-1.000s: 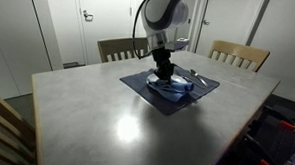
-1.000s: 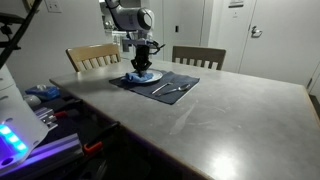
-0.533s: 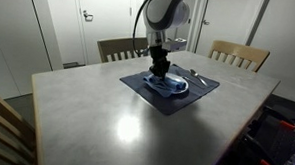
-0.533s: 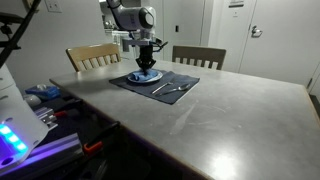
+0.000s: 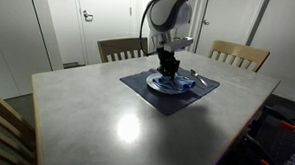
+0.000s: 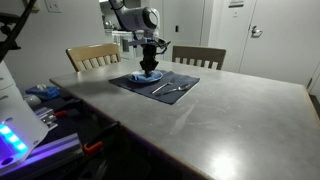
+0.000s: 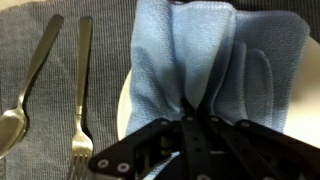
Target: Use the blue towel to wipe the plate
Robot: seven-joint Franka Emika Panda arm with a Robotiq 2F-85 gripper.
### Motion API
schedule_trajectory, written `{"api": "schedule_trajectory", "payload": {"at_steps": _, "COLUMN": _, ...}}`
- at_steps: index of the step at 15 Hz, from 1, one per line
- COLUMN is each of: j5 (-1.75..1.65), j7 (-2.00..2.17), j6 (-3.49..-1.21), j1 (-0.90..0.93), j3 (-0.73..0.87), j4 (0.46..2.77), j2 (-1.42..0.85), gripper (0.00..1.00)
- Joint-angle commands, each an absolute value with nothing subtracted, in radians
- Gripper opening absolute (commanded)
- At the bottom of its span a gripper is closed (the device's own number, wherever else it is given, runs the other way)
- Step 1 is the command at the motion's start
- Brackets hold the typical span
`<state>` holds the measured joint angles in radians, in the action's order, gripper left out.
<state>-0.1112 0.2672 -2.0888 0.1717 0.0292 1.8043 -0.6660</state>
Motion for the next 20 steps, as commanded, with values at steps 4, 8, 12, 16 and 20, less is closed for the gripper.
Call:
{"api": "schedule_trajectory", "payload": {"at_steps": 4, "j5": -0.126, "j7": 0.228, "j6": -1.909, "j1": 0.171, "j3": 0.005, "j4": 1.748, "j2": -0.716, "gripper": 0.01}}
{"api": "schedule_trajectory", "payload": {"at_steps": 8, "j5": -0.124, "j7": 0.147, "j6": -1.923, "j1": 0.168, "j3": -0.021, "j4": 1.731, "j2": -0.727, "gripper": 0.01}}
{"api": "schedule_trajectory", "payload": {"at_steps": 12, "j5": -0.108, "j7": 0.114, "j6": -1.958, "j1": 0.158, "j3": -0.034, "j4": 1.738, "j2": -0.72, "gripper": 0.01}}
{"api": "schedule_trajectory", "payload": {"at_steps": 16, "j5": -0.111, "j7": 0.125, "j6": -1.967, "j1": 0.156, "j3": -0.028, "j4": 1.751, "j2": -0.687, "gripper": 0.01}}
{"api": "schedule_trajectory", "payload": {"at_steps": 20, "j5": -0.132, "j7": 0.149, "j6": -2.006, "j1": 0.171, "j3": -0.021, "j4": 1.783, "j2": -0.629, "gripper": 0.01}}
